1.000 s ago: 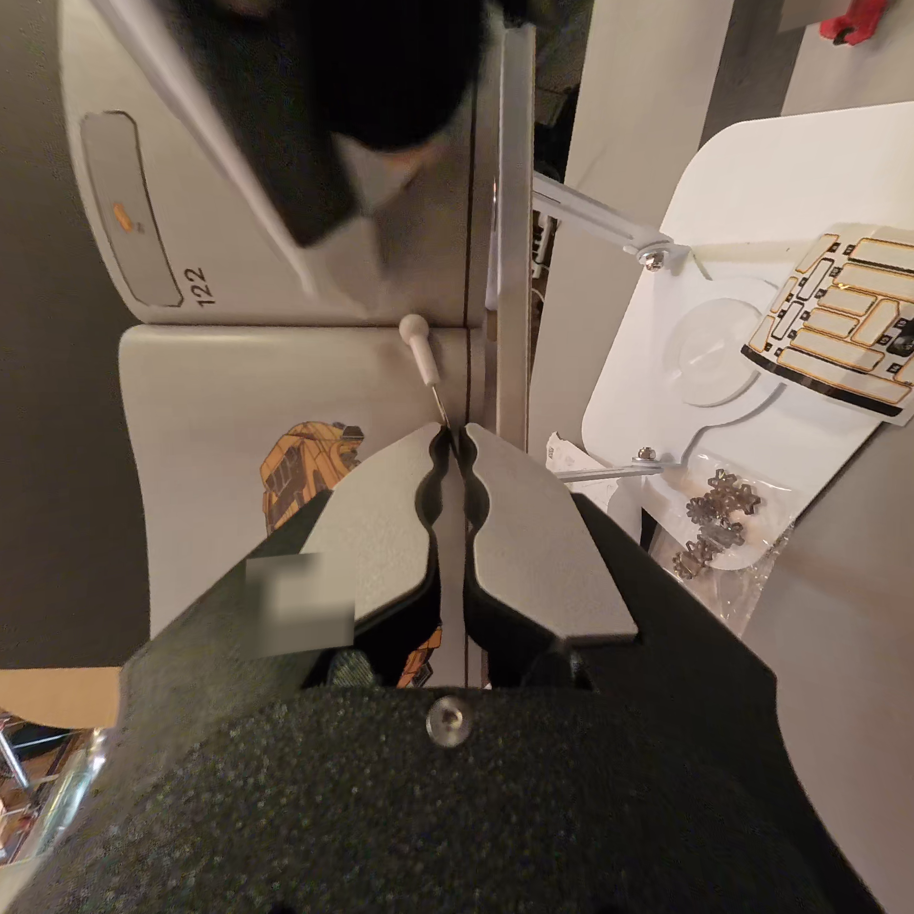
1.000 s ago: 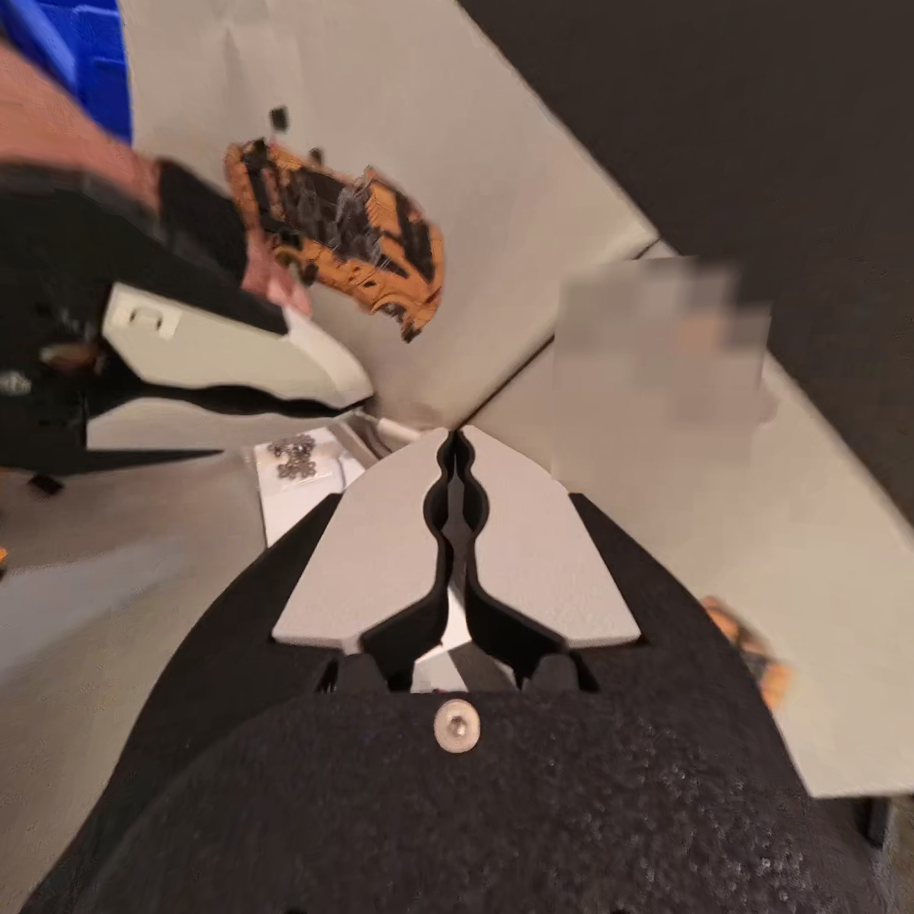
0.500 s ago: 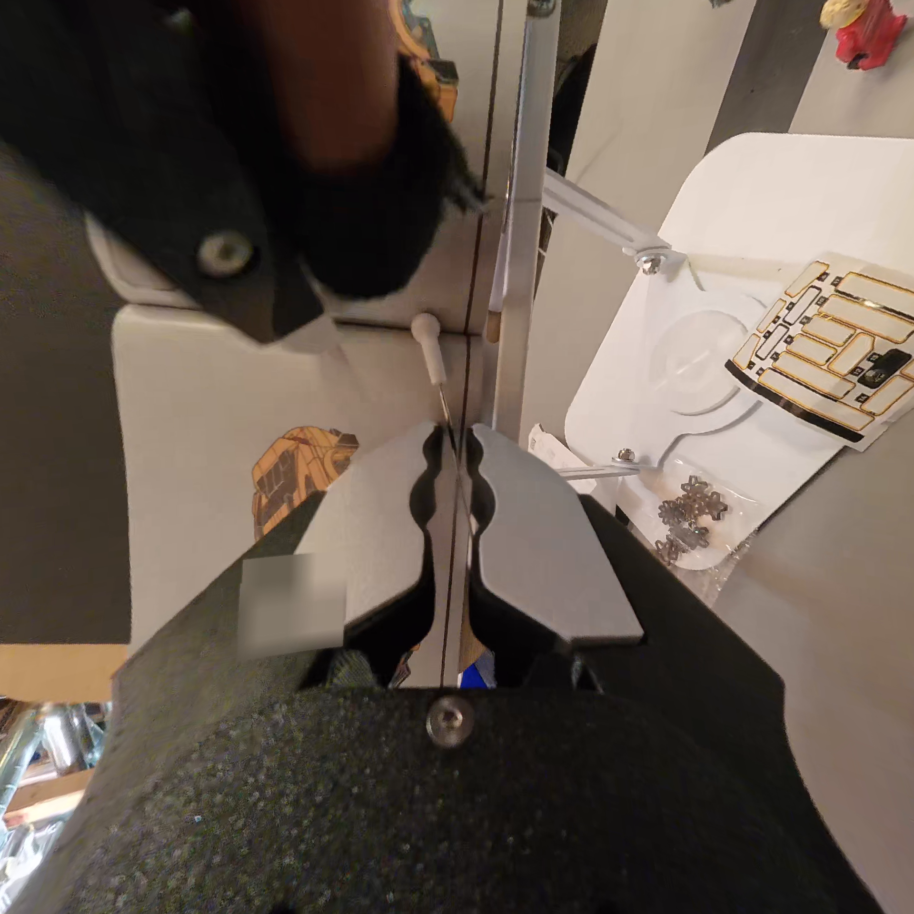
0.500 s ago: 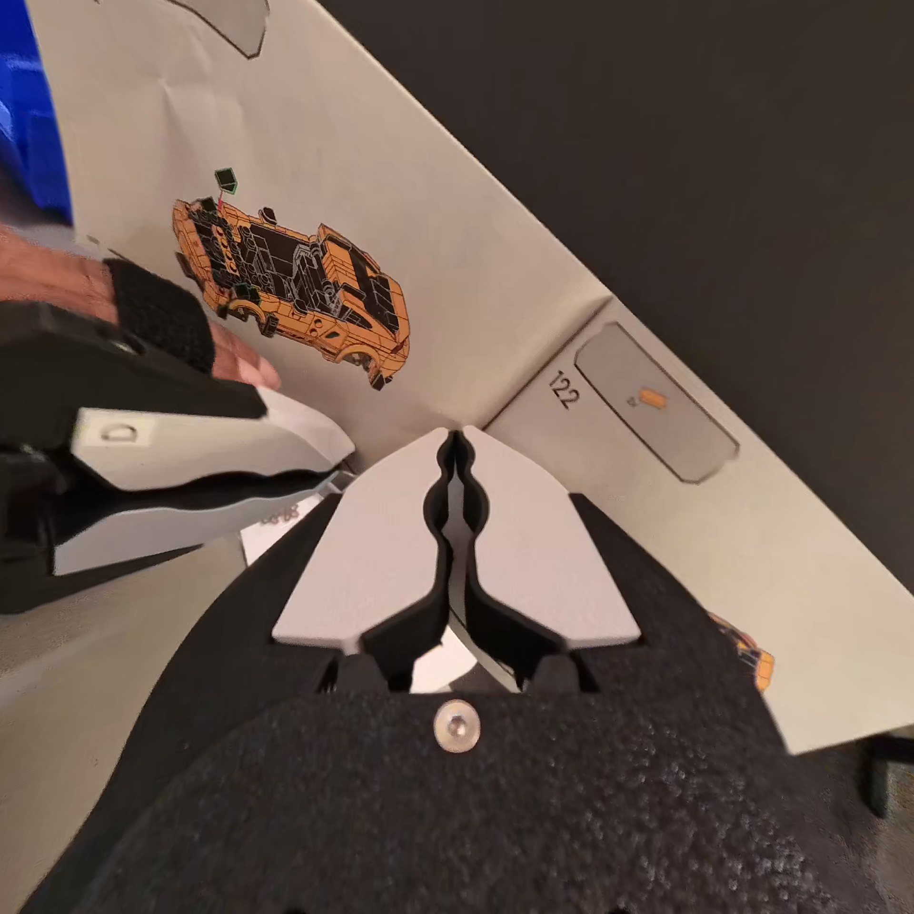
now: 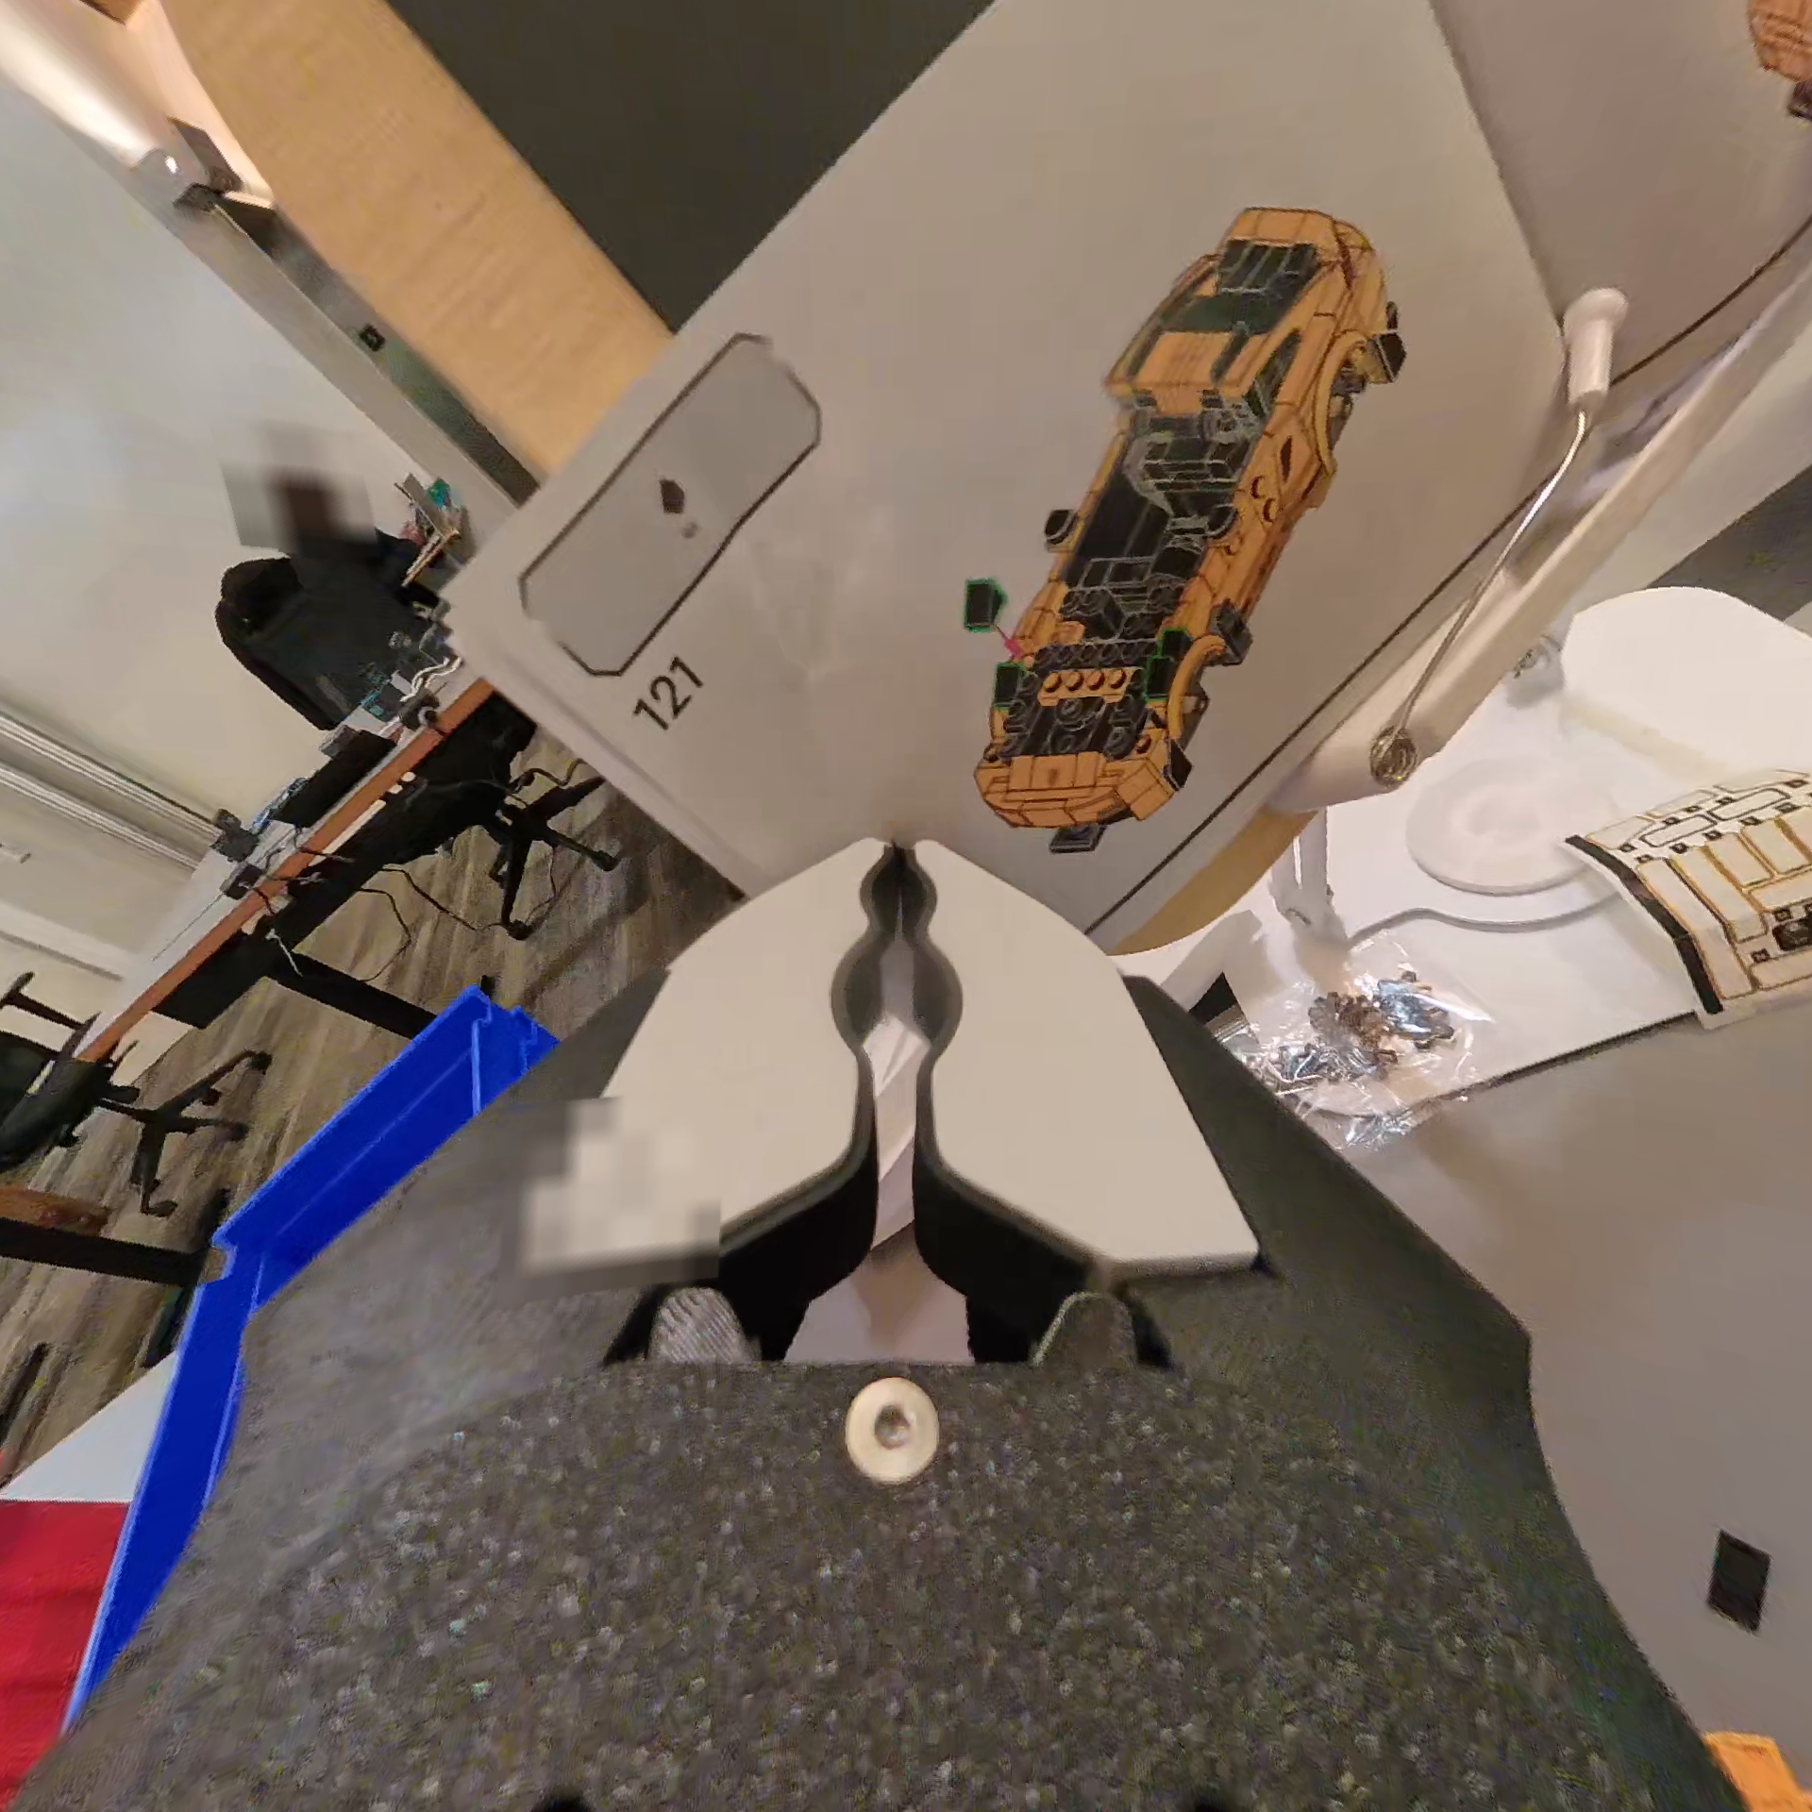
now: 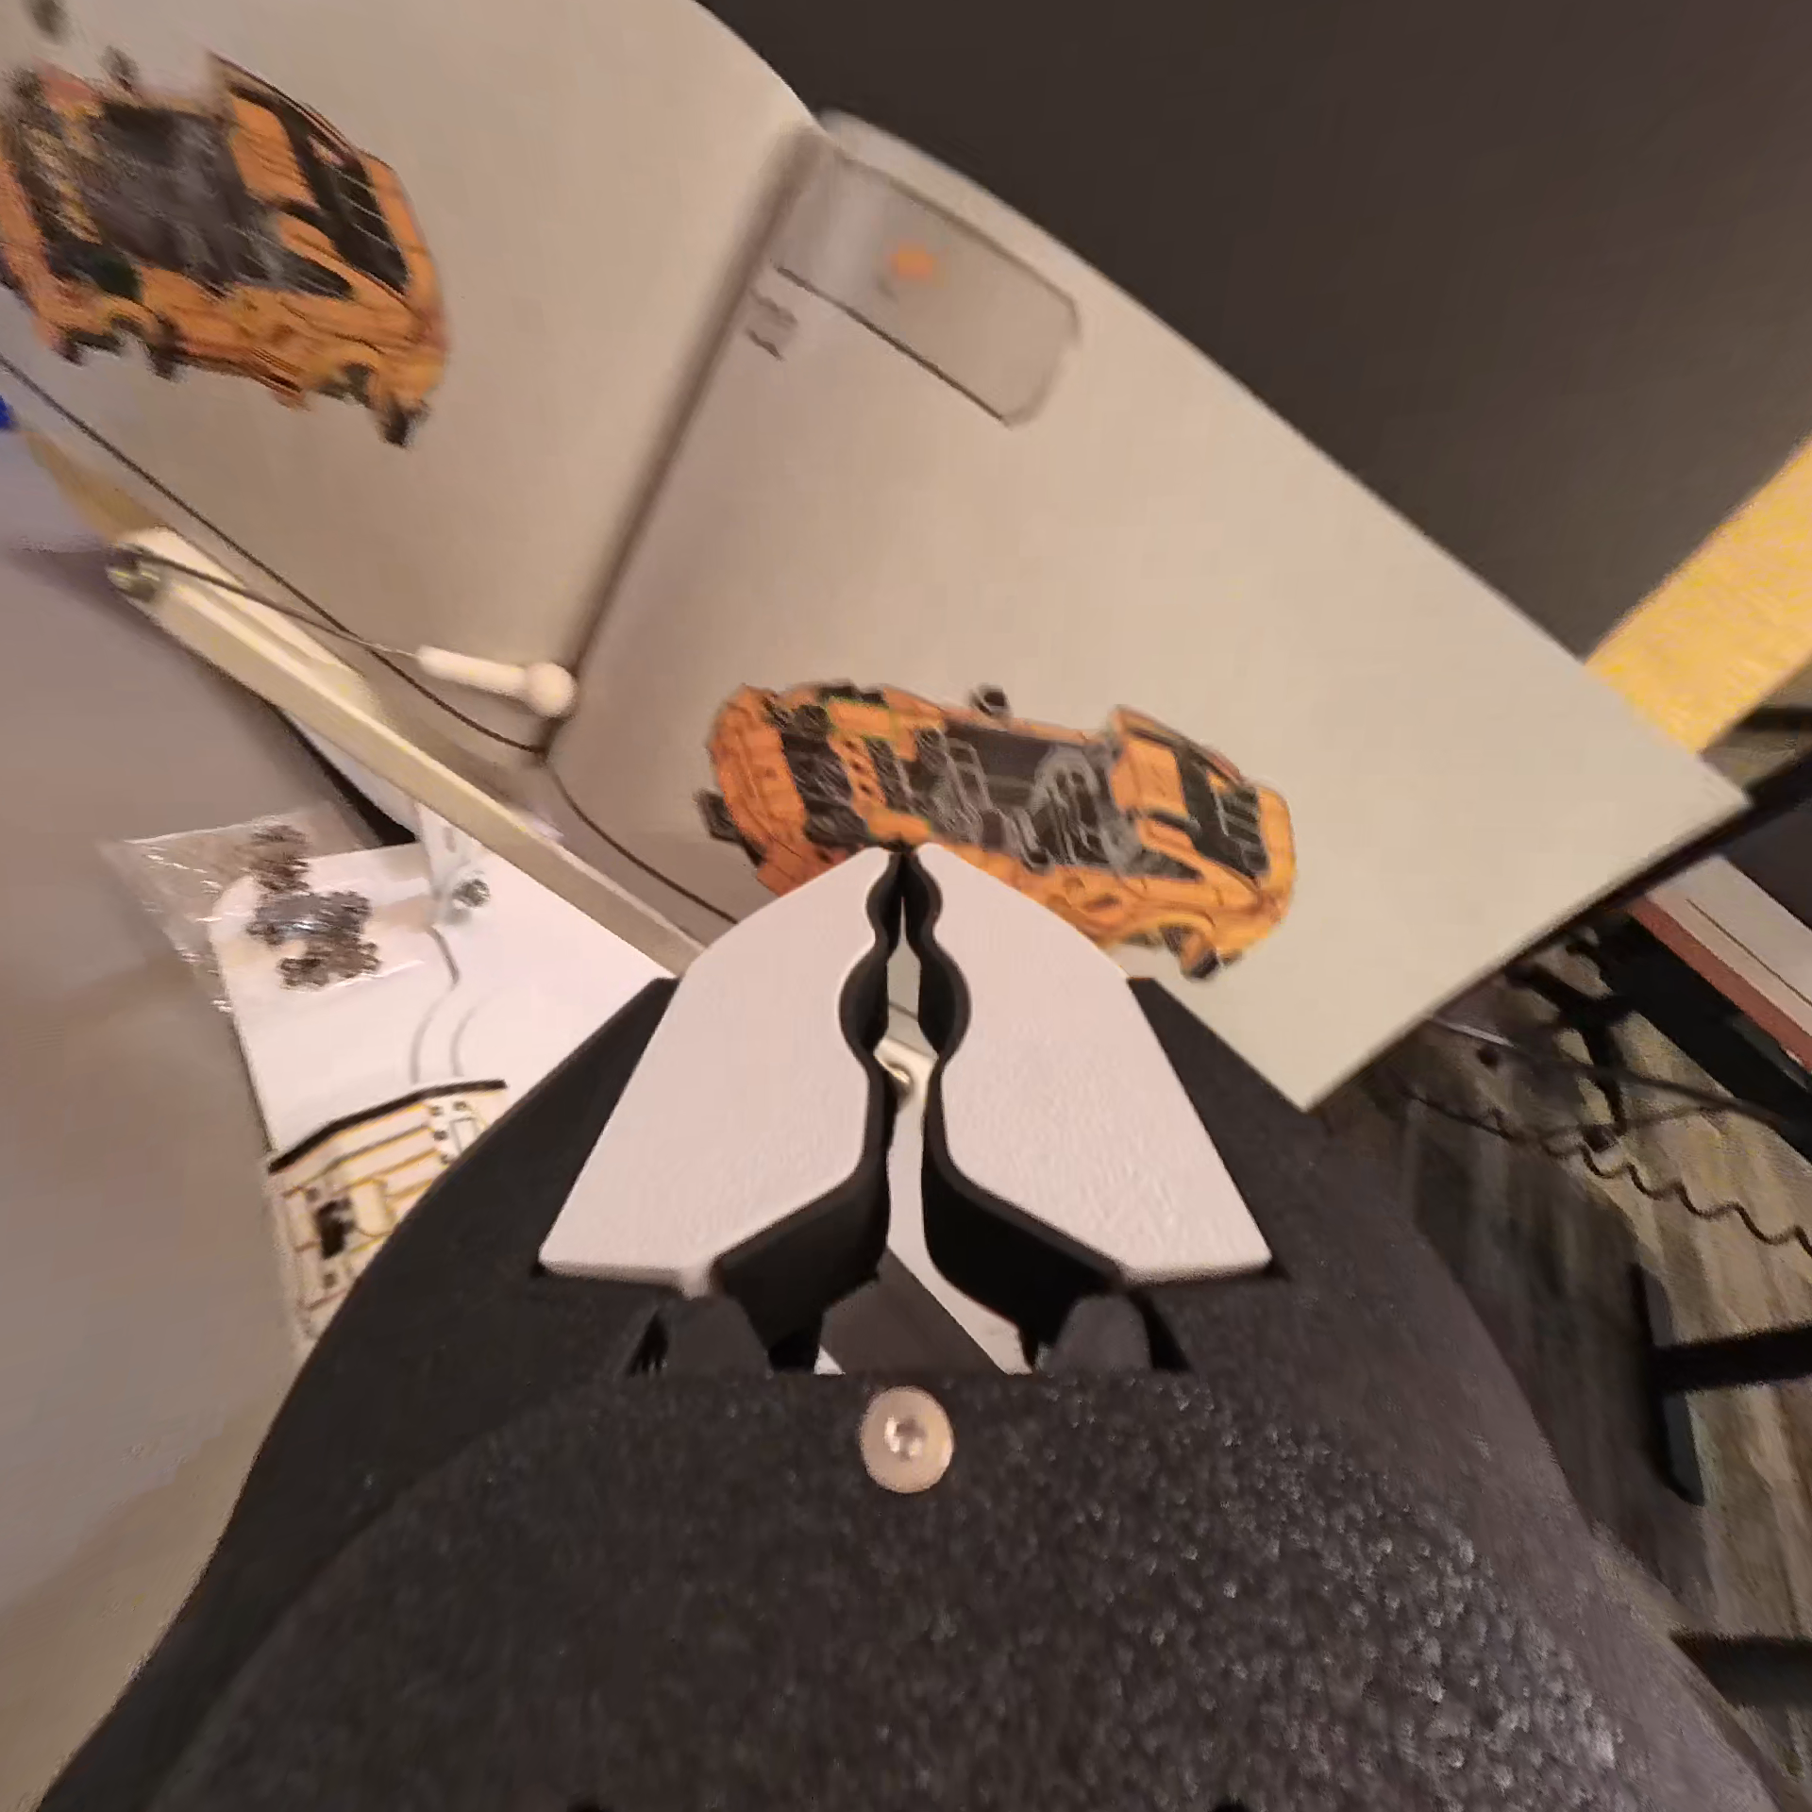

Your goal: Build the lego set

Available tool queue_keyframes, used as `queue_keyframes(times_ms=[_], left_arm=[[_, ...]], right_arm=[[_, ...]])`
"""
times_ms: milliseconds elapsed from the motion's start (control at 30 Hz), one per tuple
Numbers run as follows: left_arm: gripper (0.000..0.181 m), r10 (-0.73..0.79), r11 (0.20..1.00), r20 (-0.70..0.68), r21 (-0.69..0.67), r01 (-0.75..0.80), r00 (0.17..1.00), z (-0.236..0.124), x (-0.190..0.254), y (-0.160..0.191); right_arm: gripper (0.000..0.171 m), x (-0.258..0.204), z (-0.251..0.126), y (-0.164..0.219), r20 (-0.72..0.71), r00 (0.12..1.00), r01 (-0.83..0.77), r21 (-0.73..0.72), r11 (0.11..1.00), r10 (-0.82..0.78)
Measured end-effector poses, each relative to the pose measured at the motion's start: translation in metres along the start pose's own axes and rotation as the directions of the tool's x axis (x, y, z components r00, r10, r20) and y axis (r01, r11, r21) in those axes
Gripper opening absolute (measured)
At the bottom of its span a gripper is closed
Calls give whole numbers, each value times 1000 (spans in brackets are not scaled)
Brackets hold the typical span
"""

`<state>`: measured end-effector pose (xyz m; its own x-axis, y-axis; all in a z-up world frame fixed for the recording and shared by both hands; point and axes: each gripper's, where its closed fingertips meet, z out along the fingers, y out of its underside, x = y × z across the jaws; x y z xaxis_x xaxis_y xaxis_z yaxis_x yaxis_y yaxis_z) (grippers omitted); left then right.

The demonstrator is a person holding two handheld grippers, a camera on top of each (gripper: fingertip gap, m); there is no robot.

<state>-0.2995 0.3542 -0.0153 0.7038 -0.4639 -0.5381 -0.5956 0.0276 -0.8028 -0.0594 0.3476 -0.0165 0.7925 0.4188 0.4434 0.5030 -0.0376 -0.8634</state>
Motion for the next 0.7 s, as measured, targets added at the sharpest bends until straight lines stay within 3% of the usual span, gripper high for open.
queue_keyframes(times_ms=[133, 400, 700], left_arm=[[0, -64, 998, -21, 21, 64, 998, 2, -2, 0], [0, -19, 1000, 12, 18, 19, 1000, 16, -10, 1], [8, -161, 986, -38, 37, 162, 986, 14, -17, 3]], right_arm=[[0, 15, 1, 22, -45, 997, -57, -31, 998, 55], [3, 32, -18, 40, -86, 986, -146, 4, 989, 145], [3, -3, -75, 46, -39, 985, -165, 45, 985, 167]])
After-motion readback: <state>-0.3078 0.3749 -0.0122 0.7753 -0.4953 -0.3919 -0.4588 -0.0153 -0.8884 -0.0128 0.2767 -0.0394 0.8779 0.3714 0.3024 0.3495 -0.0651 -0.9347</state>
